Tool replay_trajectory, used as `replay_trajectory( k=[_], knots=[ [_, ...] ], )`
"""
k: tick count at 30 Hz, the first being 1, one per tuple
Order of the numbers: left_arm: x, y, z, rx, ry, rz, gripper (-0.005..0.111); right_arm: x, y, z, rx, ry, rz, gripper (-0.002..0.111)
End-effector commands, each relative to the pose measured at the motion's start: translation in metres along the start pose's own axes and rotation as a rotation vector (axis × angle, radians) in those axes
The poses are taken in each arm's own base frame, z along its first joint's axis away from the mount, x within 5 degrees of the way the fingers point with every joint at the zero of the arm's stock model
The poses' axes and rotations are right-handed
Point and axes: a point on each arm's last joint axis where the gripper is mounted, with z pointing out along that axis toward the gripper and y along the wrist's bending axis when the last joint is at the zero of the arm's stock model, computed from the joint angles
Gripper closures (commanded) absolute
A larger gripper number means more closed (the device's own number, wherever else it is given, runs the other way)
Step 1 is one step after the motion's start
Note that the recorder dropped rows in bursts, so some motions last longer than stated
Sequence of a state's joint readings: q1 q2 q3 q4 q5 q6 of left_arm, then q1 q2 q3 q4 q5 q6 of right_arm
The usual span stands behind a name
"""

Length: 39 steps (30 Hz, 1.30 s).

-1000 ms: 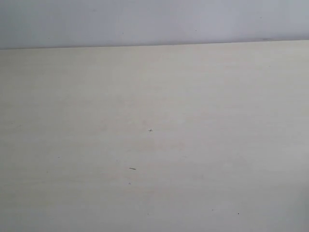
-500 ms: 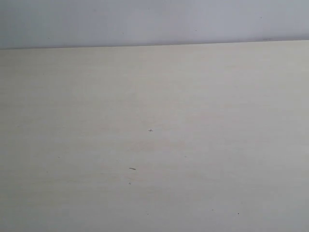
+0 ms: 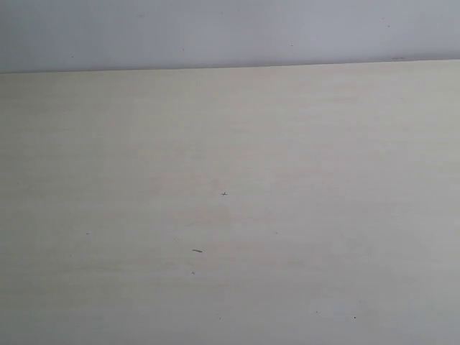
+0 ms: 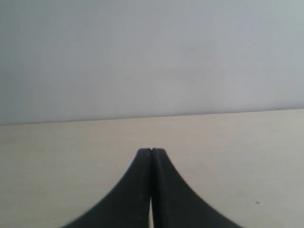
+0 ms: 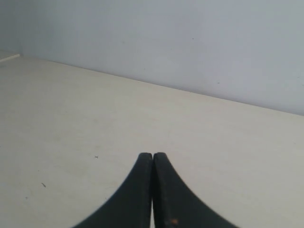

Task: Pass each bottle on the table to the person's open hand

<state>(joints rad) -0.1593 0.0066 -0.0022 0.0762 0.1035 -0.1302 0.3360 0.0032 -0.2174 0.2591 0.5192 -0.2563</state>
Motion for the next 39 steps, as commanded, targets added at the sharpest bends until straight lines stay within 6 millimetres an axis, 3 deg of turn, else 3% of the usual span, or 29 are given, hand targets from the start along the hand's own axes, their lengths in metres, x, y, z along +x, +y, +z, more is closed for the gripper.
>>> replay_trajectory(
  k=[1, 17, 21, 26, 29, 34, 39],
  knots=[
    [0.0, 0.0, 0.0, -0.001, -0.006, -0.001, 0.107, -0.001, 0.0, 0.0, 0.002, -0.014, -0.003, 0.108],
    [0.0, 0.0, 0.0, -0.001, -0.006, -0.001, 0.107, -0.003, -0.001, 0.0, 0.014, -0.043, -0.002, 0.108],
    [0.0, 0.0, 0.0, -0.001, -0.006, -0.001, 0.107, -0.007, -0.006, 0.0, 0.117, -0.086, -0.002, 0.108],
    [0.0, 0.0, 0.0, -0.001, -0.006, -0.001, 0.107, -0.012, -0.013, -0.001, 0.234, -0.168, 0.169, 0.108],
    [0.0, 0.0, 0.0, -0.001, -0.006, -0.001, 0.107, -0.004, -0.018, 0.005, 0.283, -0.229, 0.236, 0.108],
    [0.0, 0.0, 0.0, -0.001, -0.006, -0.001, 0.107, 0.03, -0.027, 0.019, 0.371, -0.246, 0.221, 0.108],
    [0.0, 0.0, 0.0, -0.001, -0.006, -0.001, 0.107, 0.032, -0.029, 0.018, 0.406, -0.213, 0.155, 0.108]
  ],
)
